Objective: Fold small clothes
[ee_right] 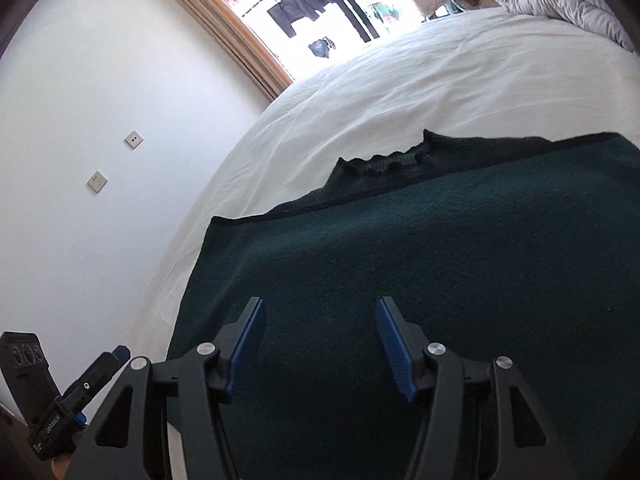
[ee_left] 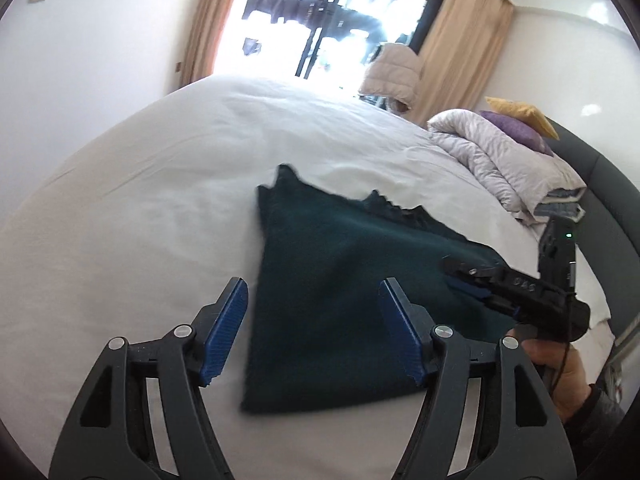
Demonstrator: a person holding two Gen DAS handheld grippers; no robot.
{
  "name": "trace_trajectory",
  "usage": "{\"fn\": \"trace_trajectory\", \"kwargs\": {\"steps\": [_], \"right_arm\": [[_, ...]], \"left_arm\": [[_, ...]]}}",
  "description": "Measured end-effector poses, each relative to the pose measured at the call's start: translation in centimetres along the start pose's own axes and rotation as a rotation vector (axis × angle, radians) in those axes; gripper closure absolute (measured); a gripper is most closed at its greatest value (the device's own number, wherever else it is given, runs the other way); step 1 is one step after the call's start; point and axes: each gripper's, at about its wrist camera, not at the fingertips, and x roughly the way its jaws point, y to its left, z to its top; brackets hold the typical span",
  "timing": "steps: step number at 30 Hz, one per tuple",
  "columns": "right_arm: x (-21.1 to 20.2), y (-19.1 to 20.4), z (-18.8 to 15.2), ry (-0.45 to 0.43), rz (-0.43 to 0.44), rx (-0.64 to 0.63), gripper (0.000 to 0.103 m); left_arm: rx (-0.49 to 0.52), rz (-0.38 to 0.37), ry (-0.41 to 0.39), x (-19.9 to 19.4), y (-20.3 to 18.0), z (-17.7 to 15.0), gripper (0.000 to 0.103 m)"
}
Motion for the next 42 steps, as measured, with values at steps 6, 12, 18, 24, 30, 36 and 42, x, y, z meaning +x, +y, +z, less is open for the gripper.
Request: {"fn": "trace_trajectory", "kwargs": {"steps": [6,12,18,24,30,36,42], "right_arm": [[0.2,-2.2,1.5,0.007,0.018,0.045,0.043],[0.4,-5.2,3.7,0.001,0.018,0.083,0.051],[-1.1,-10.2,5.6,-0.041,-0.041,0.202,0.087],[-6.0,-15.9,5.8,-0.183,-0.132,0.374,0.085],[-10.5,-12.9,3.4,-0.270,-0.166,0.285,0.047],[-8.0,-7.0,0.5,-0.153,-0.013,0.121,0.044],[-6.0,-5.0,-0.7,-0.095,0.043,0.124,0.044]], "left_arm": [[0.214,0.044,0.194,11.2,-5.6,3.9,0.037],[0.140,0.128,0.235,15.7,-1.3,3.2,0.038],[0.159,0.162,0.199,15.3,-1.0,2.7,0.038],[0.129,0.208,0.159,13.7,0.0,1.6,0.039],[-0.037,0.241,0.133,9.8,3.1,0.8,0.038],[-0.309,0.115,0.080,1.2,5.4,-3.8,0.028],[-0.492,-0.068,0.111,-2.2,4.5,-8.9,0.025]]}}
